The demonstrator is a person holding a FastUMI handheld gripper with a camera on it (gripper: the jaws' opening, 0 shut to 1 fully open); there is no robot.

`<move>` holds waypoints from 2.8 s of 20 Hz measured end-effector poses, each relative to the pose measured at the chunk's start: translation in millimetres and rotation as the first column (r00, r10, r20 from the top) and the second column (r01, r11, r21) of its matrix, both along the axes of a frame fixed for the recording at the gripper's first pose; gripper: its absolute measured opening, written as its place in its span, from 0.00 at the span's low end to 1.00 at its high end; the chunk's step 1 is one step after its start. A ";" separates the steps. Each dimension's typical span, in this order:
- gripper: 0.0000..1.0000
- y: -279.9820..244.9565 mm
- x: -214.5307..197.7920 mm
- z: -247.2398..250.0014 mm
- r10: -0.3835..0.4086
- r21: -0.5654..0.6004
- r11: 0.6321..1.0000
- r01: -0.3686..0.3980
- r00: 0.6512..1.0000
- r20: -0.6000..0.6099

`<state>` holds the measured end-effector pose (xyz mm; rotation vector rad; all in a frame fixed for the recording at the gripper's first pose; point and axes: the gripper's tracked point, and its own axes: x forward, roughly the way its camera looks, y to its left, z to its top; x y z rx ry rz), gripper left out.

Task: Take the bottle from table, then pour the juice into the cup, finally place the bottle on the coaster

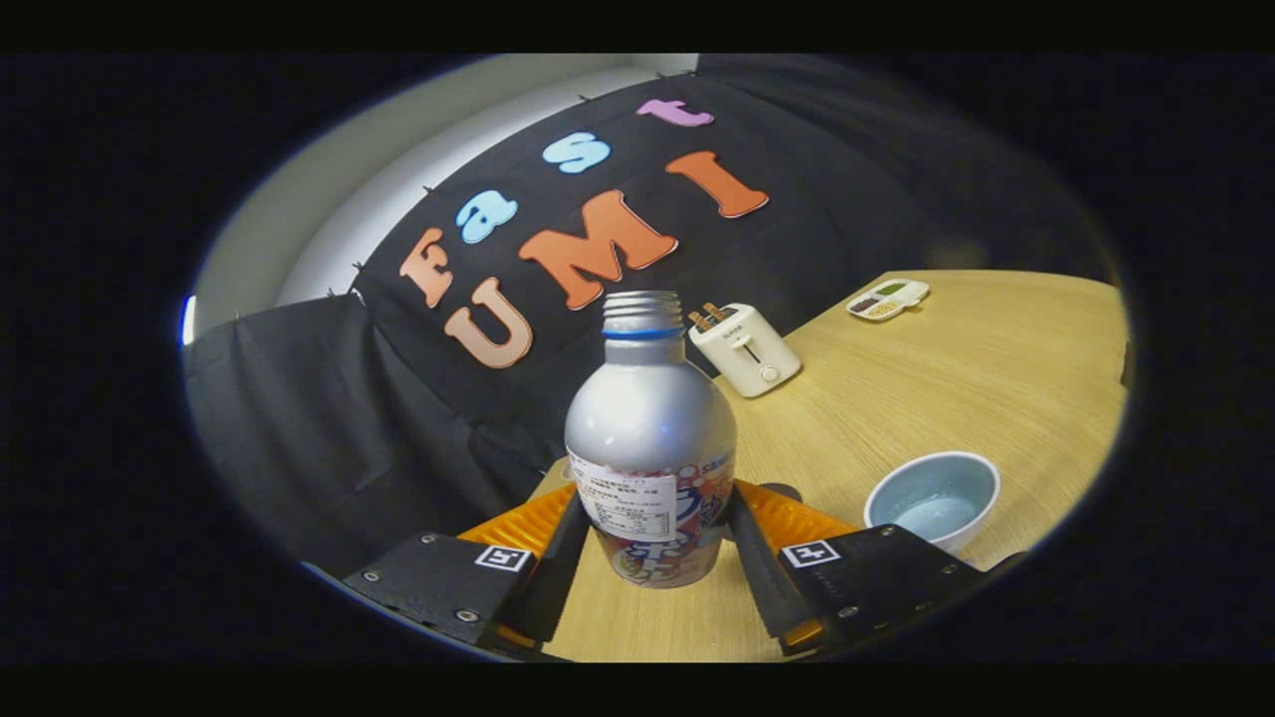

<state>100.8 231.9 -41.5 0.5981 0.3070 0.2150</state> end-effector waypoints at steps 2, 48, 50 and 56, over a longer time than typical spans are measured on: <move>0.76 0.8 9.3 -2.2 -0.015 -0.078 0.997 0.016 1.000 0.018; 0.97 -11.8 8.7 40.3 0.015 -0.483 0.871 0.093 0.976 0.216; 0.97 -27.6 -8.3 54.1 0.014 -0.487 0.867 0.107 0.971 0.237; 0.97 -69.1 -65.6 80.3 0.007 -0.473 0.870 0.142 0.954 0.298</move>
